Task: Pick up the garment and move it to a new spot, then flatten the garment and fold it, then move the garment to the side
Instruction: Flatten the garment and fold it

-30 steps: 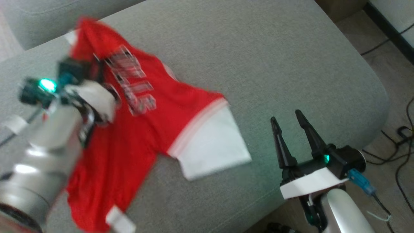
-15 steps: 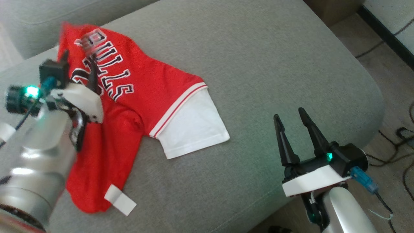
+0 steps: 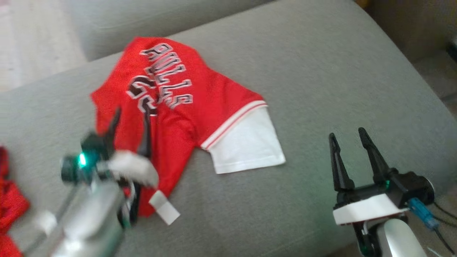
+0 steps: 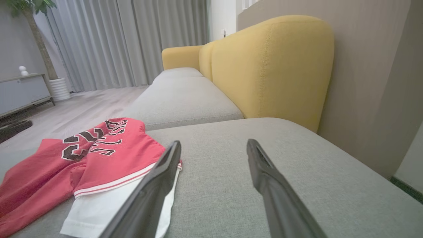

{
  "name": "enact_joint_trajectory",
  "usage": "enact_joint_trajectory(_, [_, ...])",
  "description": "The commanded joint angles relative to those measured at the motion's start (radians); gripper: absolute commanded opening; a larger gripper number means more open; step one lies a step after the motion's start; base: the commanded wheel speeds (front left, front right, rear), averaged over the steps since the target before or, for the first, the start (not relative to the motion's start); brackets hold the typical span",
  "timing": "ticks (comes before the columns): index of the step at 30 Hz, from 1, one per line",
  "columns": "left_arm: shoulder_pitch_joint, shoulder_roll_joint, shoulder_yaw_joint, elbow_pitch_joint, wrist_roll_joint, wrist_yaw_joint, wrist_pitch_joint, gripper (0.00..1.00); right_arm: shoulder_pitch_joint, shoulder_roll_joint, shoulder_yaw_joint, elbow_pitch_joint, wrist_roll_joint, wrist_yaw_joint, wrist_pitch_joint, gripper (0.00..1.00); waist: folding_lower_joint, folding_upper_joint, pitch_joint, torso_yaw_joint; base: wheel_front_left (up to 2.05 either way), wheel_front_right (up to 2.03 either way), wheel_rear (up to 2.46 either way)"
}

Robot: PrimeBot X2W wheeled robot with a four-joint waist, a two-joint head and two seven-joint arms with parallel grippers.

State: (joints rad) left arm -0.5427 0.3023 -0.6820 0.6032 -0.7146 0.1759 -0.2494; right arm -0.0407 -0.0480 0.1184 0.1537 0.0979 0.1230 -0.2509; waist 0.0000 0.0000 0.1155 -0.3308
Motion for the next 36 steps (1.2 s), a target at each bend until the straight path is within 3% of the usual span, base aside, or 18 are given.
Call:
enact_joint_trajectory(1, [0.037, 0.027, 0.069, -0.094, 0.029, 0.031, -0.012, 1.0, -0.007, -0.002, 0.01, -0.043, -0.023, 0.008, -0.011, 1.0, 0.0, 0.0, -0.039, 0.064, 0.0, 0.0, 0.0])
enact_joint_trajectory(8, [0.296, 0.013, 0.166, -0.34, 0.125, 0.097, -0.012, 1.0, 0.009, -0.005, -0.037, -0.041, -0.054, 0.008, -0.011, 1.0, 0.0, 0.0, -0.063, 0.141, 0.0, 0.0, 0.0])
enact_joint_trajectory(14, [0.506, -0.027, 0.273, -0.466, 0.235, 0.096, -0.012, 1.0, 0.03, -0.004, -0.063, -0.015, -0.073, 0.008, -0.011, 1.0, 0.0, 0.0, -0.088, 0.196, 0.0, 0.0, 0.0])
enact_joint_trajectory(18, [0.615, -0.069, 0.368, -0.5, 0.296, 0.061, -0.012, 1.0, 0.042, -0.004, -0.071, 0.003, -0.082, 0.008, -0.011, 1.0, 0.0, 0.0, -0.1, 0.214, 0.0, 0.0, 0.0])
enact_joint_trajectory(24, [0.708, -0.137, 0.489, -0.513, 0.39, -0.039, -0.012, 1.0, 0.054, -0.003, -0.078, 0.039, -0.102, 0.008, -0.011, 1.0, 0.0, 0.0, -0.112, 0.224, 0.0, 0.0, 0.0])
enact_joint_trajectory(30, [0.729, -0.196, 0.577, -0.491, 0.451, -0.135, -0.012, 1.0, 0.056, -0.003, -0.076, 0.051, -0.106, 0.008, -0.011, 1.0, 0.0, 0.0, -0.113, 0.221, 0.0, 0.0, 0.0])
enact_joint_trajectory(36, [0.722, -0.227, 0.634, -0.47, 0.491, -0.194, -0.012, 1.0, 0.051, -0.002, -0.062, 0.054, -0.1, 0.008, -0.011, 1.0, 0.0, 0.0, -0.109, 0.209, 0.0, 0.0, 0.0])
